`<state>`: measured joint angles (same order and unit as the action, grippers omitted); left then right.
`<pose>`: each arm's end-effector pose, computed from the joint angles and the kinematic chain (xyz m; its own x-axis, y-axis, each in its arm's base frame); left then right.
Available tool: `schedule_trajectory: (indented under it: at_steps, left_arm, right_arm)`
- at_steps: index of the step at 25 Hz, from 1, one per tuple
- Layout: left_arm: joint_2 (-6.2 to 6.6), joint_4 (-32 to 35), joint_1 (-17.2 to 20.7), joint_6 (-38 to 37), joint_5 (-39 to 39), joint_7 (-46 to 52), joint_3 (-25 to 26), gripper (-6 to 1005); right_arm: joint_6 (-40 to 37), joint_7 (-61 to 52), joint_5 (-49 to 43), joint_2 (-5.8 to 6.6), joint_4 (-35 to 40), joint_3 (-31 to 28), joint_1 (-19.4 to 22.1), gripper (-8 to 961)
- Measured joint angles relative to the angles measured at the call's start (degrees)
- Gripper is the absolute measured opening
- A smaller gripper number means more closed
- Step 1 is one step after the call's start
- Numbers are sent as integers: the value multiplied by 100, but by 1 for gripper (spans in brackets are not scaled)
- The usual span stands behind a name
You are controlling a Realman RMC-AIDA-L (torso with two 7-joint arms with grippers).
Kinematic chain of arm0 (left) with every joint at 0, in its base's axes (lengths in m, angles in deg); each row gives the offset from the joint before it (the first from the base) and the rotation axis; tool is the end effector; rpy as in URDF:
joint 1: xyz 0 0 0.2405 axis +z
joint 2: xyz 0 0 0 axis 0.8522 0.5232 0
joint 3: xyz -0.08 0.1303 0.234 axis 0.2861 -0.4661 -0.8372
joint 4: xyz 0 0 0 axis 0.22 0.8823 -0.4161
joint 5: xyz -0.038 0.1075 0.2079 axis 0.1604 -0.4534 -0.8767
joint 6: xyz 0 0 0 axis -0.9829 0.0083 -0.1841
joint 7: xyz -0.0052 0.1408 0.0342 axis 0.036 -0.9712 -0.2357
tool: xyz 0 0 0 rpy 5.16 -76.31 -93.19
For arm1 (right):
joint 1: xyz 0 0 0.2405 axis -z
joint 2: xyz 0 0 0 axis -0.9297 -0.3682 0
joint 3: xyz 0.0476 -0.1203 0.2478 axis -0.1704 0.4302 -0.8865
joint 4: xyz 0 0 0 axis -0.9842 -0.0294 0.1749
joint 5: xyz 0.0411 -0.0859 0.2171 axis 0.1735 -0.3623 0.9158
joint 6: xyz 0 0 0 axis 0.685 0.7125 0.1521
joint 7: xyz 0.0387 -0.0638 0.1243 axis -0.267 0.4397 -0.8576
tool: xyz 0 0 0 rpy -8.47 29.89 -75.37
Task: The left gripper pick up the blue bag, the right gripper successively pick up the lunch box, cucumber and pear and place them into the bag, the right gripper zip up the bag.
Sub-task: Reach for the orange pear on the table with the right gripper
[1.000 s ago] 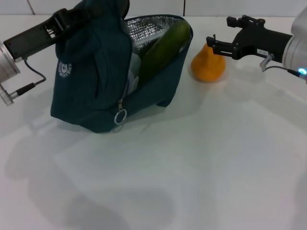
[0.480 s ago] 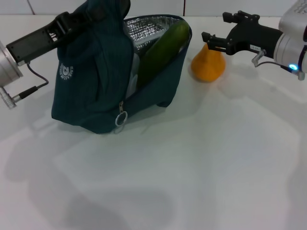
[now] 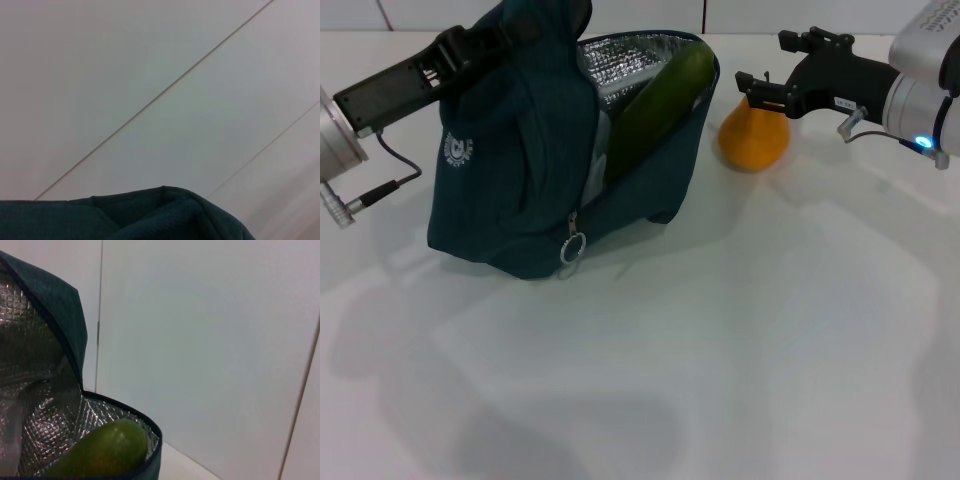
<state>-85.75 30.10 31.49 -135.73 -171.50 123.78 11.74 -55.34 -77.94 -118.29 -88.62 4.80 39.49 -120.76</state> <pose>-0.2884 0.3796 0.0397 0.0979 0.5828 0.8067 0.8032 -0.5249 0.2817 0.2192 0.4899 -0.0682 0.8922 -0.0712 -0.4459 -0.3516 -0.7293 -0.5870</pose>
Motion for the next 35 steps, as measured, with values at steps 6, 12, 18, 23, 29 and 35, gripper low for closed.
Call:
schedule_trajectory:
  at_steps: [6, 12, 18, 23, 29, 35]
  left_arm:
    - [0, 0, -20, 0, 0, -9, 0, 48]
    - [1, 0, -34, 0, 0, -8, 0, 48]
    - [15, 0, -37, 0, 0, 0, 0, 48]
    - [17, 1, -26, 0, 0, 2, 0, 48]
    - [13, 1, -6, 0, 2, 4, 0, 48]
    - [8, 0, -2, 0, 6, 5, -1, 48]
  right_arm:
    - [-2, 3, 2, 0, -10, 0, 28, 764]
    - [2, 5, 2, 0, -77, 0, 31, 661]
    - [8, 14, 2, 0, -88, 0, 19, 563]
    - [15, 15, 1, 0, -88, 0, -5, 495]
    - [48, 15, 1, 0, -134, 0, -62, 422]
    - [56, 70, 1, 0, -151, 0, -70, 349]
